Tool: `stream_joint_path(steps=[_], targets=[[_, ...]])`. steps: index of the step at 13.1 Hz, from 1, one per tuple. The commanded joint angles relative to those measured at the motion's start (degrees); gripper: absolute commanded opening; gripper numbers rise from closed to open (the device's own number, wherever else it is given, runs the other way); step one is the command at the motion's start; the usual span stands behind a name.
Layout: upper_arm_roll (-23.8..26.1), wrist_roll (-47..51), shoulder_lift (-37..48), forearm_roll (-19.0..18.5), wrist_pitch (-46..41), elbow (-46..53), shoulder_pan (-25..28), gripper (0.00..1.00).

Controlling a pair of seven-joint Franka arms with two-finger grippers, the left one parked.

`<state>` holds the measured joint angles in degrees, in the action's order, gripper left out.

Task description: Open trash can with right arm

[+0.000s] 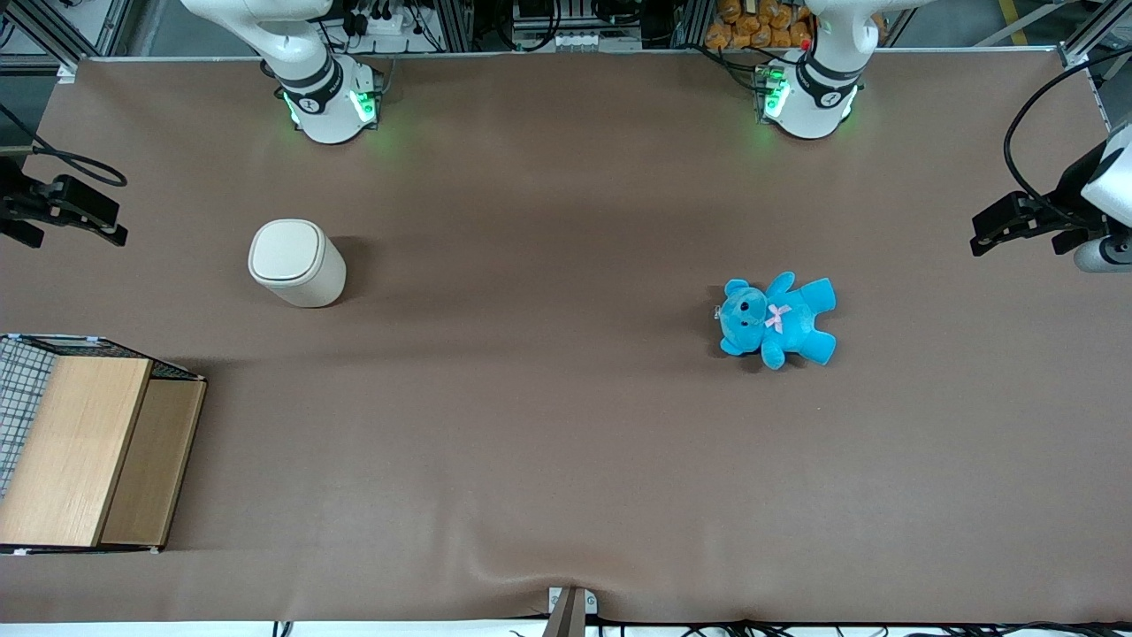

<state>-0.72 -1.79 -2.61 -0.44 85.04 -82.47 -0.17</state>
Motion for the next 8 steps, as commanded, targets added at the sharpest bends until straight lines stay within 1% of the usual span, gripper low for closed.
stream_joint_path(steps=[1,5,8], targets=[[1.0,0.9,-0.1,-1.0,0.0,0.3,-0.7,1.00],[0.9,0.5,-0.2,-1.1,0.3,0.3,-0.7,1.00],[1.0,0.7,-0.1,-1.0,-0.6,-2.2,-0.6,1.00]])
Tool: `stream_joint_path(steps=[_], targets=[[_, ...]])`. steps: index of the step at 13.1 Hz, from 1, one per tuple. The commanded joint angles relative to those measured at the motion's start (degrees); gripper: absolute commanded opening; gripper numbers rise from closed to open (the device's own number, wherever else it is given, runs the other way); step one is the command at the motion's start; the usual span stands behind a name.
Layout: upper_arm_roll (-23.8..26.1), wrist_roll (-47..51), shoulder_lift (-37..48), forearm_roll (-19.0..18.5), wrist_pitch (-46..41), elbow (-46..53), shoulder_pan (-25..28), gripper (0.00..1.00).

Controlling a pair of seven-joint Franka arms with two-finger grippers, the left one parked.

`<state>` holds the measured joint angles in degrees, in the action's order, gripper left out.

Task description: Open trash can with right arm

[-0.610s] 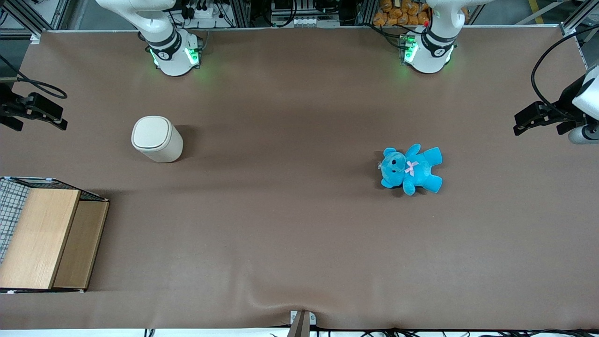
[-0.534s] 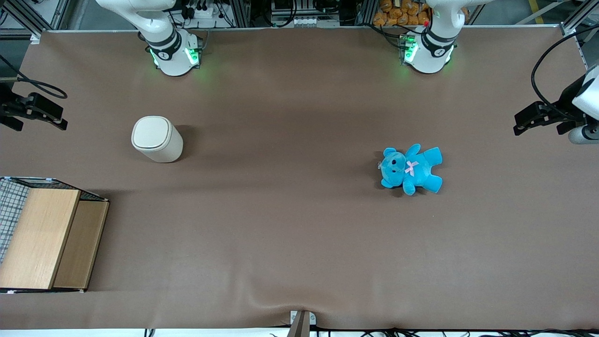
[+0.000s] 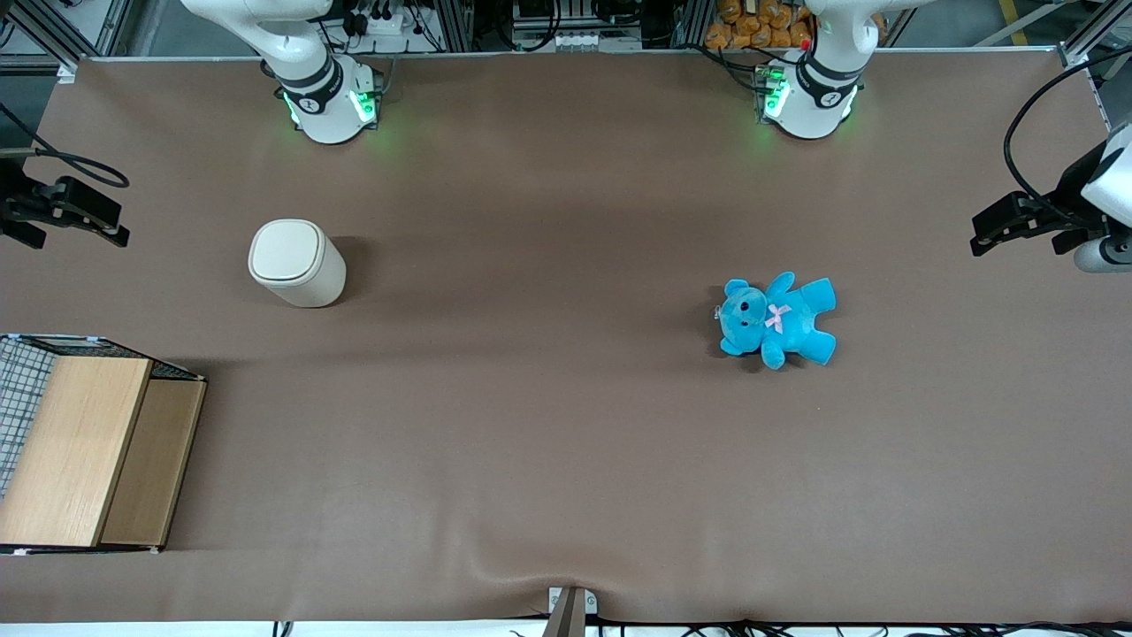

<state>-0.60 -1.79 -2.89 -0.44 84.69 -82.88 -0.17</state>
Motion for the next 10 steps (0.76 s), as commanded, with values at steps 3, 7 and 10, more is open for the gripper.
stream_joint_path(steps=[3,7,10], targets=[[0.8,0.6,0.7,-1.0,-1.8,-4.6,-0.8,1.00],[0.4,0.6,3.7,-1.0,-1.6,-11.6,-1.5,0.70],[0.3,0.3,5.5,-0.9,-1.2,-17.3,-1.6,0.45]])
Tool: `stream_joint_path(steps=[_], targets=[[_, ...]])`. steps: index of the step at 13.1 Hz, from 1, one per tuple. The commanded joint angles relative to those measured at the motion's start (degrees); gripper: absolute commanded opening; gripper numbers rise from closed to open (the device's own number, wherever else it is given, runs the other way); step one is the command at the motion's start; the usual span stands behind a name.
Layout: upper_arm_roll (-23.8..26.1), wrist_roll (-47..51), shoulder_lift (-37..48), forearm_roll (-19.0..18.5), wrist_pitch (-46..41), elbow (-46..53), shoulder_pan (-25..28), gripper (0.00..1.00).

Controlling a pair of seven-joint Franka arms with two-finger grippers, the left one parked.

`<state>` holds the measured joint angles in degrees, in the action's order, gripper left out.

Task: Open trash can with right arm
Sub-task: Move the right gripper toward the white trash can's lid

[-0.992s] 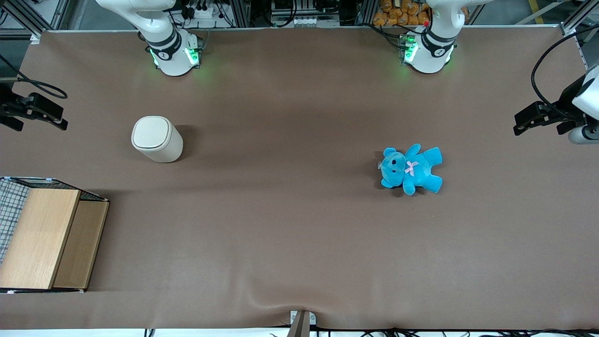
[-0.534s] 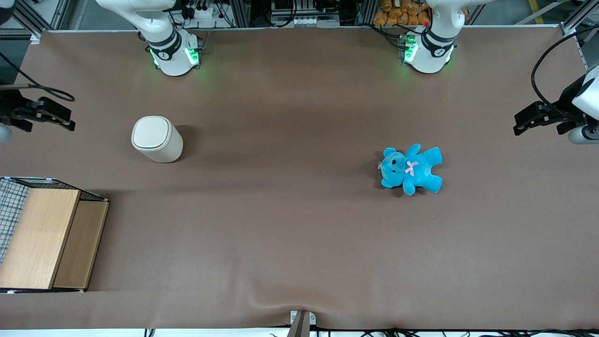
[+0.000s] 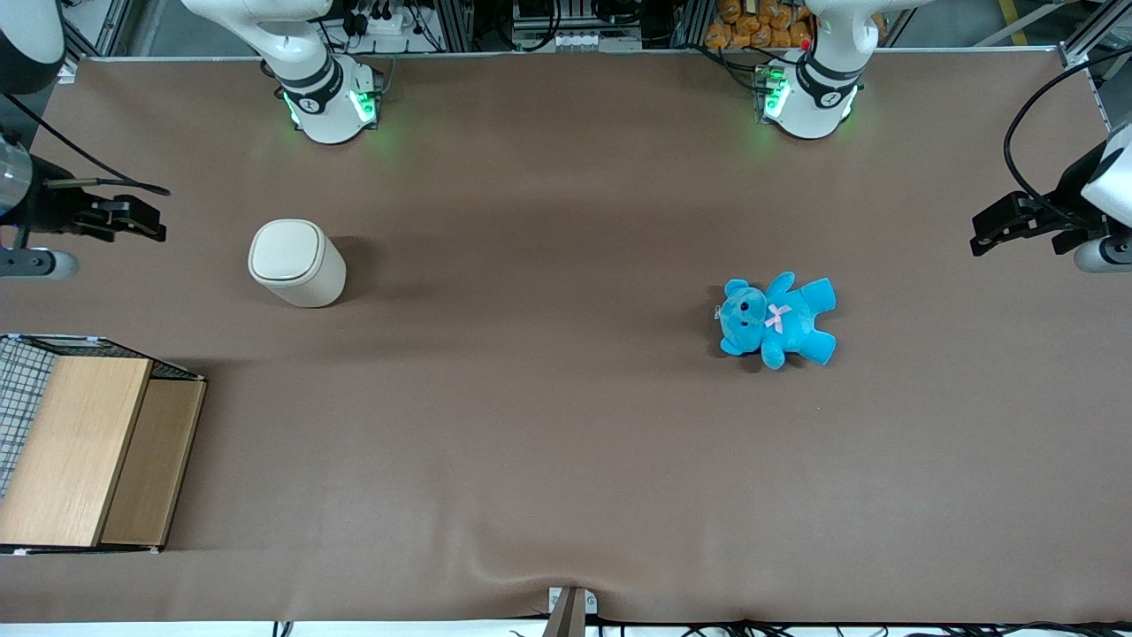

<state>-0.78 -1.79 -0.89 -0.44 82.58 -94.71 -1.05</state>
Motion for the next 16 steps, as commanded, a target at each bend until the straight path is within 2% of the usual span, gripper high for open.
stream_joint_path(steps=[1,3,6,10,16], targets=[[0.5,0.1,3.6,-0.9,1.0,-6.7,-1.1,0.34],[0.3,0.0,3.6,-0.9,1.3,-8.6,-1.5,0.16],[-0.2,-1.0,3.6,-0.9,2.7,-13.6,-1.6,0.07],[-0.8,-1.0,3.6,-0.9,8.4,-19.7,-1.6,0.00],[-1.2,-1.1,4.2,-0.9,17.6,-28.7,-1.5,0.00]])
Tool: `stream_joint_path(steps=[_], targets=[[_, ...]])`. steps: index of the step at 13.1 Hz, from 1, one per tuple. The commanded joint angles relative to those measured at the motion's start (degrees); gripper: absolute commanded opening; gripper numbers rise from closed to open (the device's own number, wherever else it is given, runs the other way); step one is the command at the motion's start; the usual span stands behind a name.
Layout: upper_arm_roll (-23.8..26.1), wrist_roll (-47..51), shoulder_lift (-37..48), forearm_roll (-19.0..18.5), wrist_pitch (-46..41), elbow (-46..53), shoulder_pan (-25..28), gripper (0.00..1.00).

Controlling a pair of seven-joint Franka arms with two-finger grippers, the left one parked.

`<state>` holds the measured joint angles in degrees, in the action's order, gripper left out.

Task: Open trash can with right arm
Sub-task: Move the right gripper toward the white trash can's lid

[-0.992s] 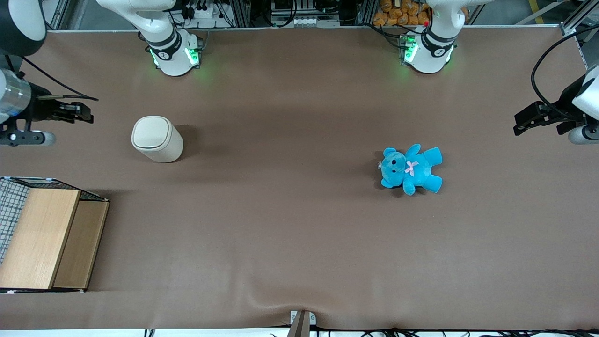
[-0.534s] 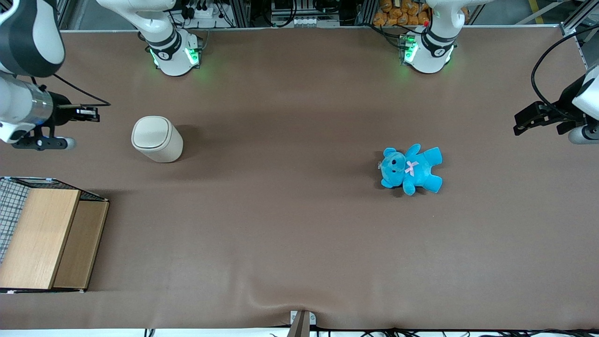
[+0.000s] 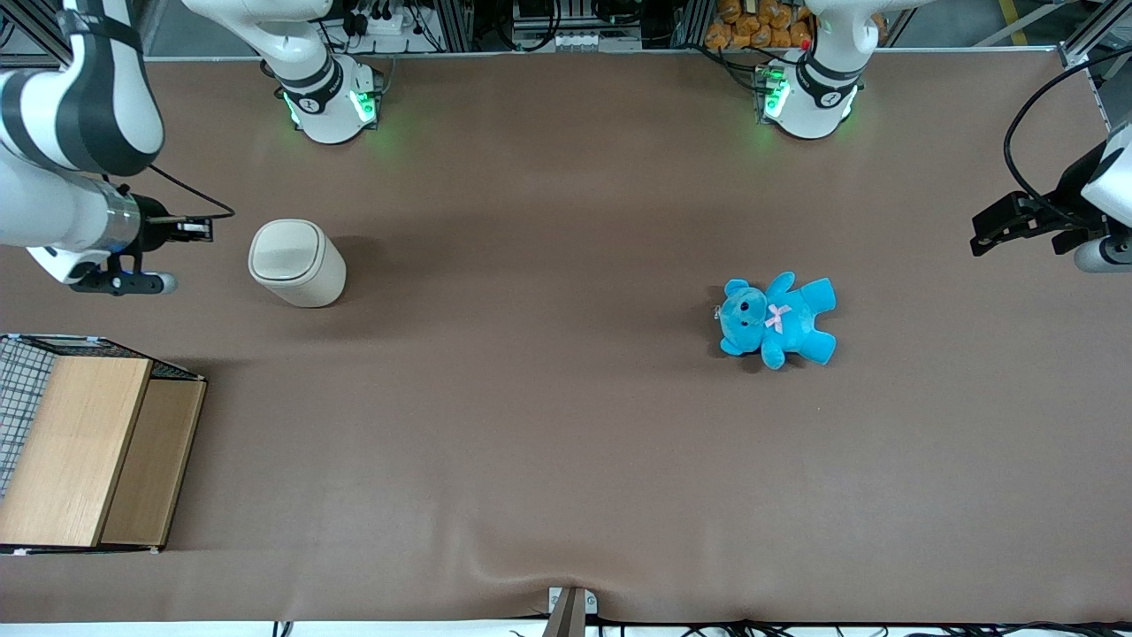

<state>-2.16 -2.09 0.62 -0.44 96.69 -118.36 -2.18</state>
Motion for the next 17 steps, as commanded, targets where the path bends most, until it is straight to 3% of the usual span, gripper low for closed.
stream_joint_path(steps=[1,17], targets=[[0.1,-0.8,2.7,-0.9,4.9,-6.3,-0.4,0.00],[0.1,-0.8,2.0,-0.9,20.2,-18.7,-0.3,0.00]])
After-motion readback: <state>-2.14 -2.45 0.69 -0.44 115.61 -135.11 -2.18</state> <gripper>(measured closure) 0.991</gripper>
